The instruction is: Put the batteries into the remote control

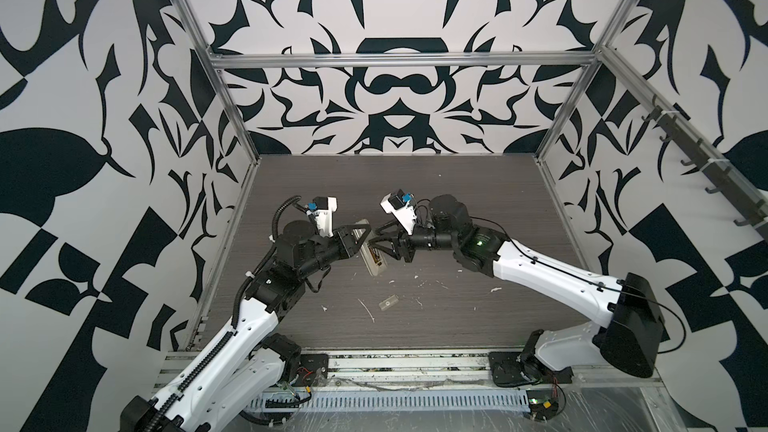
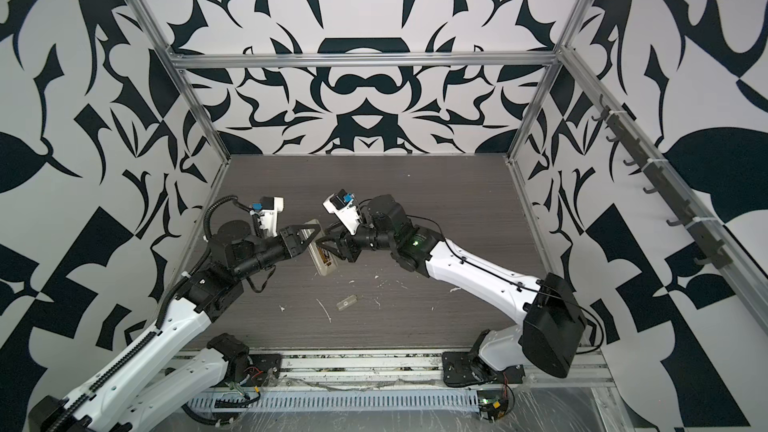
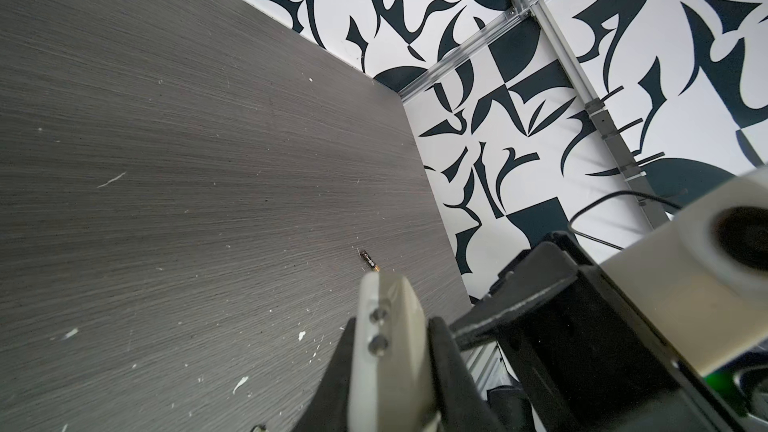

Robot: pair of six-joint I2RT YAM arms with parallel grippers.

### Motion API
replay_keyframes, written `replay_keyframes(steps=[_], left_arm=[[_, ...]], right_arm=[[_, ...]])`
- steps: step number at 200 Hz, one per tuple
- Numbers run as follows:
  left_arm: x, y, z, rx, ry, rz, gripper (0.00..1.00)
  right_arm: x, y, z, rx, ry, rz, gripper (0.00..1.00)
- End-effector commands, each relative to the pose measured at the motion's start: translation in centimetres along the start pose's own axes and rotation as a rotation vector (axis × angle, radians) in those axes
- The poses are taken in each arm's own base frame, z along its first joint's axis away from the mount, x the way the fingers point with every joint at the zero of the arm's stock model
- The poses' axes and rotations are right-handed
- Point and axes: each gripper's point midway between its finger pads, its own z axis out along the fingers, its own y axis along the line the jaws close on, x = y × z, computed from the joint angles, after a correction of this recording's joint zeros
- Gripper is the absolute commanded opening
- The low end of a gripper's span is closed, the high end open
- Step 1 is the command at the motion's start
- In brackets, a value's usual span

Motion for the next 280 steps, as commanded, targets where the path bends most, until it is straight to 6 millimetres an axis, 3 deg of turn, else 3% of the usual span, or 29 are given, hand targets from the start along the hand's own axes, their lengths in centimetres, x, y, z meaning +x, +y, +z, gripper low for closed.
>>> replay_keyframes(steps=[1,35,88,125,185,228,257,280], left_arm=[[0.5,0.0,-0.1,0.014,0.010,0.005,0.00],[0.6,-0.2,-0.6,0.003,0.020,0.022,0.00],[1.0,-0.6,-0.9,-0.003,0.062,0.051,0.00],[1.3,-0.8,-0.7,0.017,0.083,0.049,0.00],[2.1,-1.7,-0.6,0.063,0.140,0.063,0.00],[2.4,-2.4,-0.5,0.094,0.178,0.075,0.00],[2.7,-2.6,-0.3,0.108,0.204,0.072,0.00],[3.0,-2.6,-0.4,0.111,0.217,0.074,0.00]], right_arm=[[-3.2,1.3,-1.5,-0.004,-0.071,-0.089,0.44],[-3.2,1.3,-2.8,0.045,-0.050,-0.174,0.43],[-1.5,1.1,-5.3,0.118,0.032,-0.333,0.45],[-1.5,1.8,-5.6,0.092,0.062,-0.374,0.52],[-2.5,2.1,-7.1,0.132,0.082,-0.421,0.55],[-1.8,2.3,-6.4,0.120,0.127,-0.460,0.55],[-1.4,2.9,-5.5,0.093,0.160,-0.473,0.67],[-1.5,3.3,-5.0,0.078,0.155,-0.488,0.68]])
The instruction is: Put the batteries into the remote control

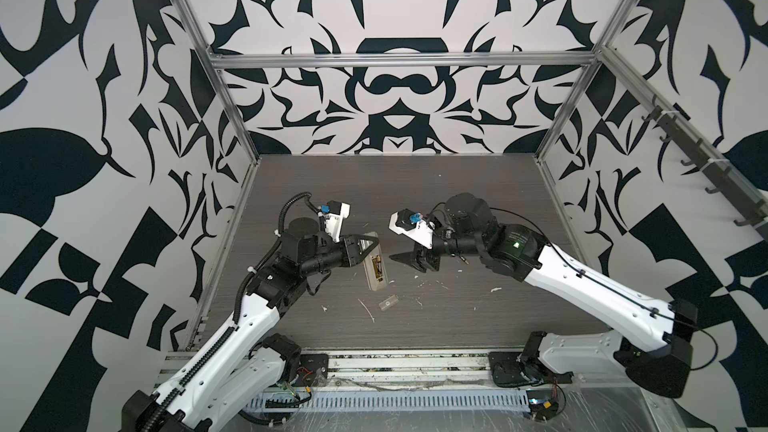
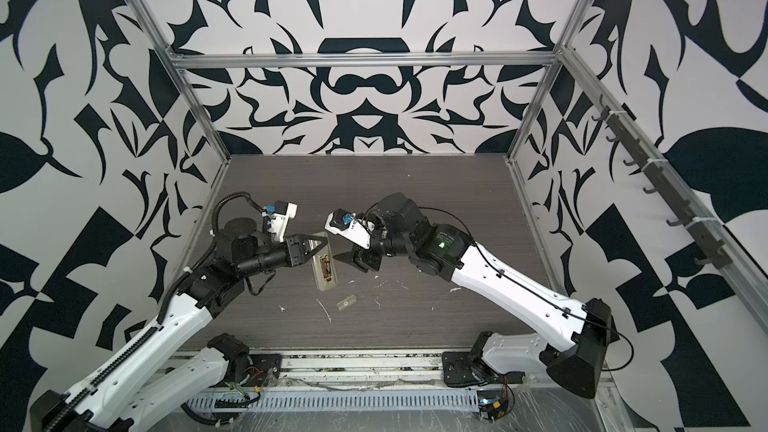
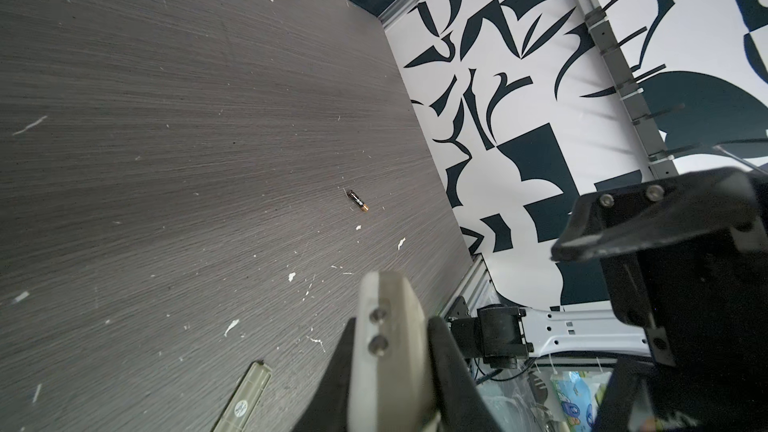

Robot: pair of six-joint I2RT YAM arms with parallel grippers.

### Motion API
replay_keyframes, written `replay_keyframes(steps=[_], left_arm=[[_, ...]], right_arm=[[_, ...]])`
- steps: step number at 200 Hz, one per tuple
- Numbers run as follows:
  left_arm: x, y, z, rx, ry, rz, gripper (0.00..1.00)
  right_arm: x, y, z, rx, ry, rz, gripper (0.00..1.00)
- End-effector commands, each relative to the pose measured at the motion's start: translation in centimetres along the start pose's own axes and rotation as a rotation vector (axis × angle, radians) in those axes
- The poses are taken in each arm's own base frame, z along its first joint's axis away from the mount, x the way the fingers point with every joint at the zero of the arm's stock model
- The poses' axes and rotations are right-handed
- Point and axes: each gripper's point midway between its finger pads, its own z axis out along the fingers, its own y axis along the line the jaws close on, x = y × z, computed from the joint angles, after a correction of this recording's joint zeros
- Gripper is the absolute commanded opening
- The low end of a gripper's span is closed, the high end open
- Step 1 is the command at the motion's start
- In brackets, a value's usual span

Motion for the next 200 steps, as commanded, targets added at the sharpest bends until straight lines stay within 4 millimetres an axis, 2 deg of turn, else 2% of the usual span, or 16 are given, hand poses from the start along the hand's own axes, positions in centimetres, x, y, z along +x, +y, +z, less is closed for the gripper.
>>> replay_keyframes(steps=[1,54,83,123,139,200], left_arm=[[-0.5,-1.9,-0.5,0.050,0.008,0.036,0.00],[0.1,-1.9,-0.5,0.059,0.033,0.033,0.00],[0.1,-2.2,-0.5,0.070,0.037,0.039,0.00],[0.2,-2.4,-0.6,0.083,0.041,0.044,0.00],[0.2,-2.5,-0.6,0.086,0.045,0.043,0.00],[0.4,-2.5,-0.5,0.092,0.055,0.041,0.00]], right_arm=[[-2.0,0.2,-0.5,0.003,-0.038,-0.045,0.68],[-1.6,1.5,0.9,-0.041,-0.002,-0.078,0.60],[-1.2,1.7,1.3,-0.030,0.025,-0.103,0.51],[-0.8,1.9,1.7,-0.013,0.058,-0.130,0.48],[-0.4,2.0,2.1,-0.006,0.080,-0.145,0.42],[0.1,2.2,2.7,0.011,0.113,-0.176,0.28]])
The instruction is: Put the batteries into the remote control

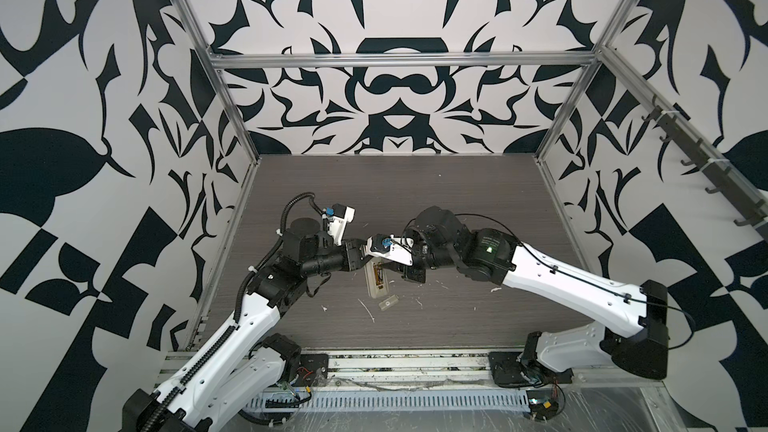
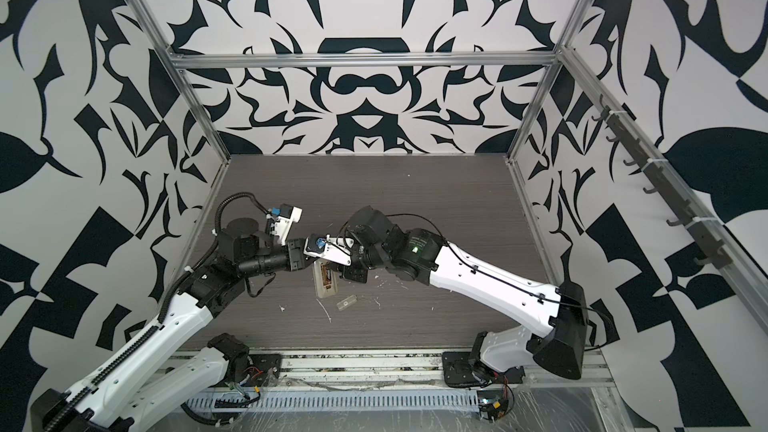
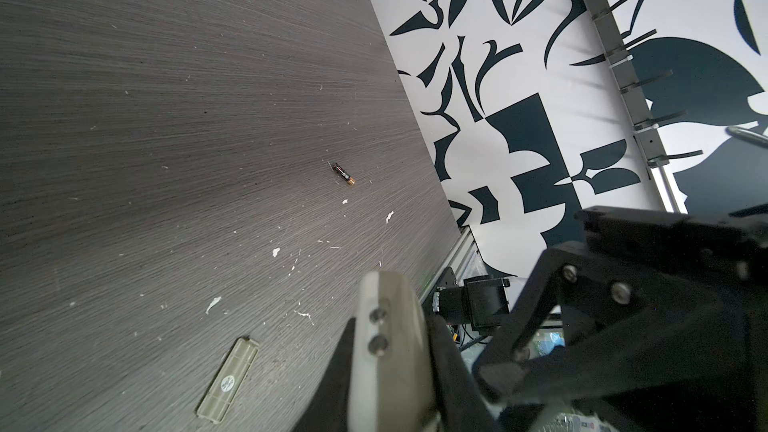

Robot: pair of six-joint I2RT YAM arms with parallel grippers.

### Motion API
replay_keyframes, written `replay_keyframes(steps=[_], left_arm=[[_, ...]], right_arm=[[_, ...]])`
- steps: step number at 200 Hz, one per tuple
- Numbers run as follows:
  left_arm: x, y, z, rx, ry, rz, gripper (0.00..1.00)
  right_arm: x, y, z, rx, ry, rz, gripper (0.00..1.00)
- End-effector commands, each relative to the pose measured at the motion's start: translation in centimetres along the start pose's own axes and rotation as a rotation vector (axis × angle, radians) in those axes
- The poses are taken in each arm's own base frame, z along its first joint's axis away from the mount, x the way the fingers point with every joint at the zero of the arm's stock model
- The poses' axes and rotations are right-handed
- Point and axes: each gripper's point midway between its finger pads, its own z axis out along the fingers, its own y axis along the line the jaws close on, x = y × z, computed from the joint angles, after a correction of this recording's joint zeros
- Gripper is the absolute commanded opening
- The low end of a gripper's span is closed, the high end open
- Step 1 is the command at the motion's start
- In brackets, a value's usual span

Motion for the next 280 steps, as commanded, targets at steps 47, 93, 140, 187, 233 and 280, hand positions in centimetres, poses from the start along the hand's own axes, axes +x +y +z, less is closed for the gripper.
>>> replay_keyframes(steps=[47,93,140,187,233,280], left_arm=[[-1.1,-2.2,-0.4,0.057,-0.015,0.047,0.00],[-1.0,-2.2,-0.4,0.057,-0.011,0.047,0.00],[-1.0,-2.2,-0.4,0.056,-0.009,0.047,0.00],[-0.9,-2.2,-0.4,0.059,-0.003,0.046,0.00],[-0.9,-2.3,-0.5,0.061,-0.005,0.047,0.00],[-0.7,-2.3,-0.6,0.058,-0.001,0.044,0.00]], right_arm=[[-1.2,-0.6,-0.6,0.049,-0.011,-0.041,0.26],[-1.1,-0.2,-0.4,0.040,-0.002,-0.049,0.25],[-0.9,0.0,-0.2,0.032,0.011,-0.058,0.26],[-0.8,0.2,0.0,0.021,0.017,-0.059,0.26],[-0.7,0.3,0.3,0.024,0.023,-0.065,0.26],[-0.3,0.4,0.7,0.018,0.038,-0.065,0.24]])
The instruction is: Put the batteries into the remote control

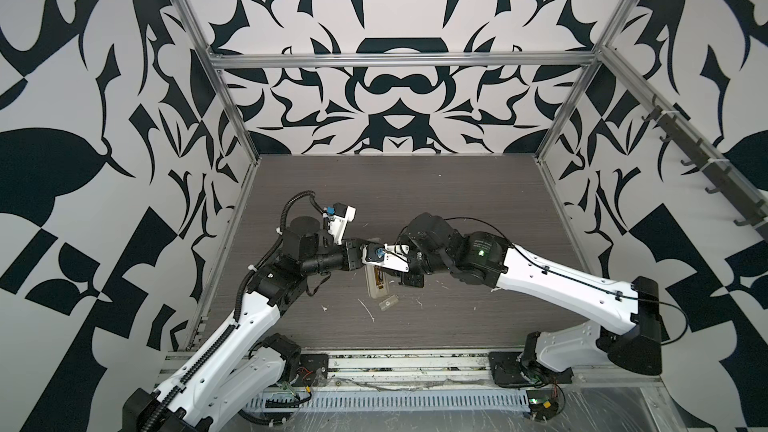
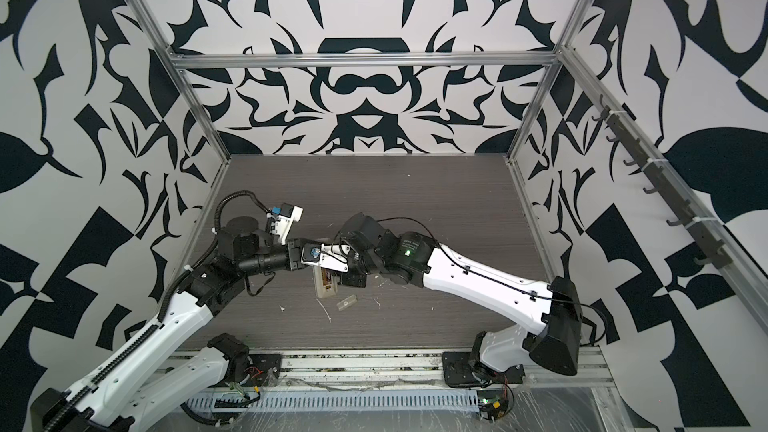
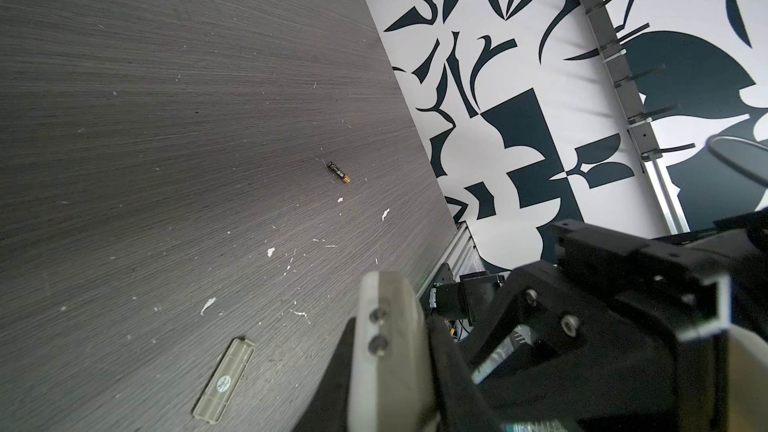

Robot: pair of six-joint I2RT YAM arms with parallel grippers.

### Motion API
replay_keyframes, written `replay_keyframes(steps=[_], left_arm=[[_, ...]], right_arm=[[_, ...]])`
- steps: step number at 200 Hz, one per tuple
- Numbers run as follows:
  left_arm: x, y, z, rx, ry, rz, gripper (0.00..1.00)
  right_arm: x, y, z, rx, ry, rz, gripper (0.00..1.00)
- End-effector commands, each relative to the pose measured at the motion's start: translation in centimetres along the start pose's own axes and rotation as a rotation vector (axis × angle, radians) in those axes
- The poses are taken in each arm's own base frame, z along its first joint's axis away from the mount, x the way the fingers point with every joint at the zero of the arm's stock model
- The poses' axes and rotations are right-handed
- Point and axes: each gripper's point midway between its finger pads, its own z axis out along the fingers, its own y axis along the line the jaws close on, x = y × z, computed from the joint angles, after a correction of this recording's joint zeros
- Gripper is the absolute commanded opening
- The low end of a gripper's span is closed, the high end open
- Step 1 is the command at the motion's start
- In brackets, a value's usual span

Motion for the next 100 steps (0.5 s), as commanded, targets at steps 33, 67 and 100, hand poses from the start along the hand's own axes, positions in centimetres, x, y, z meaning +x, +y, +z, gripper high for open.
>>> replay_keyframes(steps=[33,67,100], left_arm=[[-0.7,-2.0,-0.7,0.047,-0.013,0.037,0.00],[-0.8,-2.2,-0.8,0.051,-0.017,0.040,0.00],[-0.7,-2.1,-0.8,0.049,-0.013,0.036,0.00]], right_arm=[[-1.1,-0.4,-0.1,0.018,-0.008,-0.019,0.22],[-0.8,-0.2,0.2,0.010,0.019,-0.028,0.21],[-0.4,0.0,0.6,0.008,0.049,-0.042,0.21]])
